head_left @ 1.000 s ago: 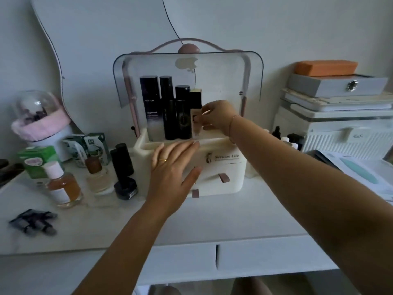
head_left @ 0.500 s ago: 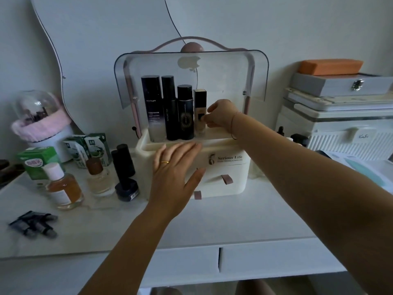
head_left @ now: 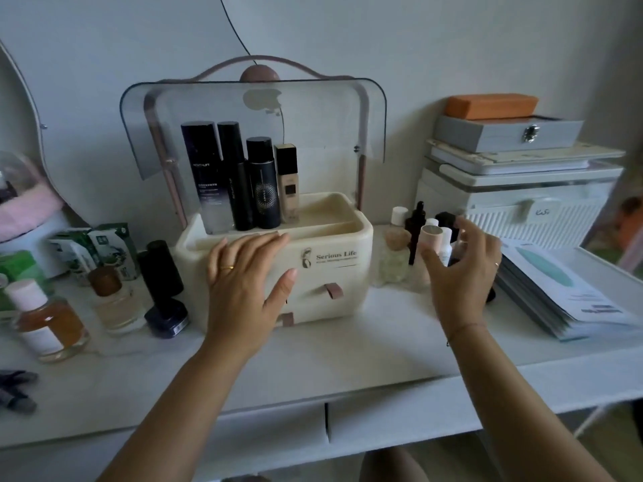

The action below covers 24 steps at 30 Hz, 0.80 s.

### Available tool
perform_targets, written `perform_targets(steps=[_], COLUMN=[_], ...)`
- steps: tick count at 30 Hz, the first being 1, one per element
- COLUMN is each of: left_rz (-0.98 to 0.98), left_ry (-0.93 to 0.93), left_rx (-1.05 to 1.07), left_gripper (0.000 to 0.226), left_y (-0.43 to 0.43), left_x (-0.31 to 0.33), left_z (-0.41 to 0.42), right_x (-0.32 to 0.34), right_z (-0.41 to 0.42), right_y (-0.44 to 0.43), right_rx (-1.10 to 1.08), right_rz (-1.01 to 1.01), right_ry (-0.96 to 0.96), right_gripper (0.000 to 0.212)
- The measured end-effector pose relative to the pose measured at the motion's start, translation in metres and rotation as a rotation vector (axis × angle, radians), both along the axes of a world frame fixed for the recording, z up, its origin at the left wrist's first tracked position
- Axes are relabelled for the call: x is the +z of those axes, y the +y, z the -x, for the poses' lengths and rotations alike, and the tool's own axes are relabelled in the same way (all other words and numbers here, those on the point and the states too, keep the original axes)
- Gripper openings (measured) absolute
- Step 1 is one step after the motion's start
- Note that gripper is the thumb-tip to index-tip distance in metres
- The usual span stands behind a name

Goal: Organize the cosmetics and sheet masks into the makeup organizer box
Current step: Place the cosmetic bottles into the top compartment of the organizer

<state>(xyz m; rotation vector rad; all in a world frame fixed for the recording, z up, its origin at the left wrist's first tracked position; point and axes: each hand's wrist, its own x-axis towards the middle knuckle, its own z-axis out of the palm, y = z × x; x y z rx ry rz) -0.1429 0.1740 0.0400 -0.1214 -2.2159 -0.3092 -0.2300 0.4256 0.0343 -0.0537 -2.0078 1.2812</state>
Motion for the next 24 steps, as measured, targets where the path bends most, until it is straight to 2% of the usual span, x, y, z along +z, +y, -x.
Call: perform_targets(steps=[2, 5, 8, 14, 20, 24], left_rz=[-0.011, -0.009, -0.003, -0.013, -0.006, -0.050], left_ry=[0.013, 0.017, 0.003, -0.030, -0.062, -0.046], left_rx=[0.008, 0.014, 0.014, 0.015, 0.017, -0.008], left_gripper=[0.044, 0.044, 0.044, 0.045, 0.045, 0.042], left_y=[0.001, 0.002, 0.001, 0.003, 0.002, -0.005], left_x=[0.000, -0.001, -0.001, 0.001, 0.008, 0.022], left_z=[0.001, 0.001, 0.001, -0.001, -0.006, -0.002], right_x=[-0.005, -0.009, -0.011, -0.024, -0.021, 0.022], right_z=[0.016, 0.032, 0.039, 0.033, 0.007, -0.032], right_y=[0.008, 0.010, 0.009, 0.007, 0.006, -0.007], right_rx=[-0.032, -0.054, -0.076, 0.048, 0.102, 0.177], right_rz=[-0.125, -0.293, -0.369, -0.362, -0.304, -0.207], right_ry=[-0.081, -0.107, -0.083, 0.070, -0.026, 0.188], right_gripper=[0.060, 0.057, 0.054, 0.042, 0.032, 0.037])
